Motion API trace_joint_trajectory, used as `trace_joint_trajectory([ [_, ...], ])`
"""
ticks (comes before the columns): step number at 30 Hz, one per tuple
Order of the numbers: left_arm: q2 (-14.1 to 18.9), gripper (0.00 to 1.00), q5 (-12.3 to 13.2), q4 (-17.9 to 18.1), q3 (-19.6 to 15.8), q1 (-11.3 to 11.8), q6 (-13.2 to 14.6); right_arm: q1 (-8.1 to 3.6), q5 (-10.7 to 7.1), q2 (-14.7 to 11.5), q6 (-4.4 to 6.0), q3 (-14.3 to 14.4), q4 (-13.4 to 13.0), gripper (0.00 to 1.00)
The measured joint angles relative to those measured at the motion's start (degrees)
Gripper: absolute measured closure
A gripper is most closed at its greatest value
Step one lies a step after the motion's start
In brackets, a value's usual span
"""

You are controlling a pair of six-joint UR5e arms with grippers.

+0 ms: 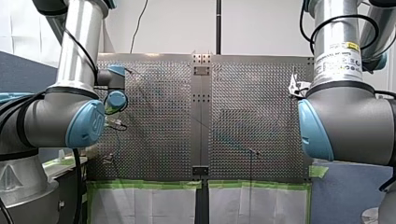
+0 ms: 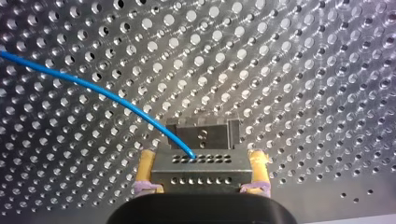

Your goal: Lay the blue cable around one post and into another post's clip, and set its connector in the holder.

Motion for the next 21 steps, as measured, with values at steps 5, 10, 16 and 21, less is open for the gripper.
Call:
trace_joint_trajectory([
  [5, 0.0, 0.00, 0.0, 0.0, 0.0, 0.0, 0.0, -0.53, -0.14, 0.1, -1.91, -0.8, 1.0, 1.00],
  [10, 0.0, 0.00, 0.0, 0.0, 0.0, 0.0, 0.1, -0.74, -0.34, 0.5, -3.57, -1.3, 1.2, 1.00],
  [16, 0.0, 0.00, 0.0, 0.1, 0.0, 0.0, 0.2, -0.73, -1.23, 1.1, -5.13, -1.5, 0.5, 1.00],
  [21, 0.0, 0.00, 0.0, 0.2, 0.0, 0.0, 0.4, -0.37, -1.88, 2.2, -5.63, -2.3, 0.3, 1.00],
])
